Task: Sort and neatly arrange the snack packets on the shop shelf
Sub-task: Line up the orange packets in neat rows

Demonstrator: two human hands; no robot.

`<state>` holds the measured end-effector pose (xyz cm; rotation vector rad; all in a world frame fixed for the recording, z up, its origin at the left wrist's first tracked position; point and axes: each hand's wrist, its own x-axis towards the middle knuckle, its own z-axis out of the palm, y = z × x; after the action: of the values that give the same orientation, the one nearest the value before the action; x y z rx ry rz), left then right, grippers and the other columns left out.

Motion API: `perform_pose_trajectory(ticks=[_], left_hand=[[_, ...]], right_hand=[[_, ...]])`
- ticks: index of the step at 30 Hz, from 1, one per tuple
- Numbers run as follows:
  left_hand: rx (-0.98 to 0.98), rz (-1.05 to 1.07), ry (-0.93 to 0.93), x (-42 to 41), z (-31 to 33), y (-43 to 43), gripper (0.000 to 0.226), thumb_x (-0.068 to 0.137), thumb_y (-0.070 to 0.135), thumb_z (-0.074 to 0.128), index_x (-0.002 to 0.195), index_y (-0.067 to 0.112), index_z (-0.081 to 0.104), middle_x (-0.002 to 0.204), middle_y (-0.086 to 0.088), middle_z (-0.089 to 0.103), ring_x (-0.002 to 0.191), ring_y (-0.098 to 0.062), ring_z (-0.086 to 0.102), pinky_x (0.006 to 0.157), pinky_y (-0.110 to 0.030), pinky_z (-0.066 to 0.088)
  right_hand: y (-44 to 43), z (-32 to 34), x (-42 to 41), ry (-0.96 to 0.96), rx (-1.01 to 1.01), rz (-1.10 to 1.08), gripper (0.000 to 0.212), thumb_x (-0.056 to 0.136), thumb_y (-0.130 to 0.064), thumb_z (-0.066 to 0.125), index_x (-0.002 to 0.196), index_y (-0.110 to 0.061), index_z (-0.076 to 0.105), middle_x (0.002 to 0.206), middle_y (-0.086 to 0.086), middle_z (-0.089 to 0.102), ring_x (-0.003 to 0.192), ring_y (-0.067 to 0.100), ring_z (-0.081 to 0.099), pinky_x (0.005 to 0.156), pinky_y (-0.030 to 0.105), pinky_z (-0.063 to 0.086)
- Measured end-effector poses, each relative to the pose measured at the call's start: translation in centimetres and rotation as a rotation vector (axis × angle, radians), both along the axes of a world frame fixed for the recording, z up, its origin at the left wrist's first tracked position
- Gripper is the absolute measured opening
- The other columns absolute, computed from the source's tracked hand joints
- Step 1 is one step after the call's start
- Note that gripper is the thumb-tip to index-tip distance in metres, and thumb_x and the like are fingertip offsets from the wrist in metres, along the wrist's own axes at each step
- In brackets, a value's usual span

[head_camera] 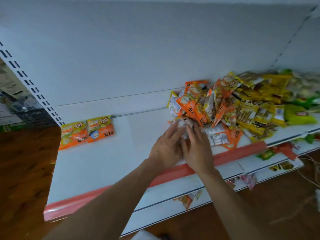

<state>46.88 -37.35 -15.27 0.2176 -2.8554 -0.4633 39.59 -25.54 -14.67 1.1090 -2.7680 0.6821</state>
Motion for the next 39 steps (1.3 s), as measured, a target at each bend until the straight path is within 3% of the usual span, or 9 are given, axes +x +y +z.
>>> perform_pose_trajectory(ticks=[6, 11, 18, 22, 26, 29, 32, 35, 39], left_hand=[[0.199, 0.112, 0.135, 0.2, -0.6, 0.7, 0.080, 0.083, 0.024, 0.067, 0.151, 0.009, 0.027, 0.161, -0.014, 0.016, 0.141, -0.030, 0.036, 0.100, -0.042, 0.046], [0.108, 0.194, 0.140, 1.9, -0.9, 0.3, 0.078, 0.087, 0.044, 0.060, 0.152, 0.020, 0.025, 0.160, -0.004, 0.024, 0.143, -0.015, 0.030, 0.105, -0.033, 0.033], [-0.069, 0.258, 0.240, 5.6, 1.1, -1.8, 0.028, 0.083, 0.036, 0.067, 0.106, 0.022, 0.074, 0.111, 0.000, 0.072, 0.092, -0.024, 0.070, 0.081, -0.037, 0.049], [0.476, 0.541, 0.330, 8.7, 3.2, -3.5, 0.026, 0.086, 0.045, 0.051, 0.099, 0.034, 0.071, 0.088, 0.019, 0.069, 0.081, 0.003, 0.062, 0.072, -0.018, 0.047], [0.886, 0.688, 0.344, 13.0, 4.5, -7.7, 0.004, 0.092, 0.038, 0.058, 0.093, 0.041, 0.061, 0.089, 0.023, 0.064, 0.076, 0.011, 0.062, 0.063, -0.011, 0.046], [0.943, 0.687, 0.121, 15.4, 5.2, -10.5, 0.010, 0.095, 0.029, 0.059, 0.099, 0.037, 0.064, 0.101, 0.008, 0.067, 0.086, -0.007, 0.065, 0.067, -0.024, 0.049], [0.607, 0.599, -0.215, 16.5, 5.1, -11.8, 0.031, 0.097, 0.034, 0.057, 0.127, 0.026, 0.059, 0.114, 0.004, 0.065, 0.095, -0.014, 0.061, 0.080, -0.030, 0.049], [0.126, 0.553, -0.014, 17.0, 4.9, -10.9, 0.045, 0.097, 0.035, 0.056, 0.138, 0.018, 0.052, 0.133, -0.002, 0.057, 0.119, -0.024, 0.054, 0.098, -0.037, 0.043], [0.080, 0.406, -0.053, 16.8, 2.6, -6.7, 0.056, 0.102, 0.043, 0.034, 0.152, 0.018, 0.031, 0.159, -0.004, 0.028, 0.149, -0.024, 0.017, 0.120, -0.039, 0.013]], right_hand=[[0.0, -1.3, -0.8, 0.026, -0.079, -0.017, 0.060, 0.095, -0.041, 0.054, 0.149, -0.020, 0.038, 0.157, 0.007, 0.033, 0.145, 0.026, 0.030, 0.118, 0.045, 0.024], [0.6, -1.1, -0.3, -0.001, -0.293, 0.007, 0.047, 0.097, -0.031, 0.054, 0.142, -0.018, 0.049, 0.147, 0.004, 0.049, 0.131, 0.025, 0.047, 0.107, 0.042, 0.039], [-1.1, 2.0, 0.4, -0.307, -0.469, -0.002, 0.041, 0.098, -0.036, 0.036, 0.120, -0.017, 0.065, 0.119, 0.006, 0.067, 0.108, 0.026, 0.060, 0.082, 0.029, 0.043], [-3.7, 2.7, 1.2, -0.877, -0.659, -0.132, 0.027, 0.100, -0.028, 0.045, 0.094, -0.012, 0.066, 0.092, 0.009, 0.069, 0.083, 0.025, 0.067, 0.066, 0.041, 0.055], [-5.9, 2.8, 3.0, -1.189, -0.621, -0.113, 0.018, 0.101, -0.029, 0.049, 0.094, -0.018, 0.062, 0.081, 0.003, 0.070, 0.053, 0.006, 0.066, 0.043, 0.021, 0.047], [-6.7, 2.2, 4.3, -0.876, -0.292, -0.013, 0.024, 0.099, -0.037, 0.045, 0.088, -0.024, 0.063, 0.089, -0.003, 0.070, 0.067, 0.008, 0.066, 0.050, 0.024, 0.045], [-6.7, 1.7, 5.0, -0.398, -0.092, 0.047, 0.025, 0.096, -0.040, 0.051, 0.105, -0.024, 0.068, 0.106, -0.001, 0.068, 0.094, 0.023, 0.062, 0.069, 0.031, 0.045], [-7.4, 1.7, 5.9, -0.021, -0.206, 0.284, 0.034, 0.096, -0.030, 0.057, 0.125, -0.014, 0.065, 0.130, 0.012, 0.060, 0.121, 0.034, 0.054, 0.096, 0.042, 0.044], [-9.2, 0.2, 7.1, 0.033, 0.149, 0.543, 0.050, 0.104, -0.040, 0.035, 0.149, -0.018, 0.039, 0.161, 0.005, 0.024, 0.150, 0.025, 0.015, 0.118, 0.048, 0.014]])
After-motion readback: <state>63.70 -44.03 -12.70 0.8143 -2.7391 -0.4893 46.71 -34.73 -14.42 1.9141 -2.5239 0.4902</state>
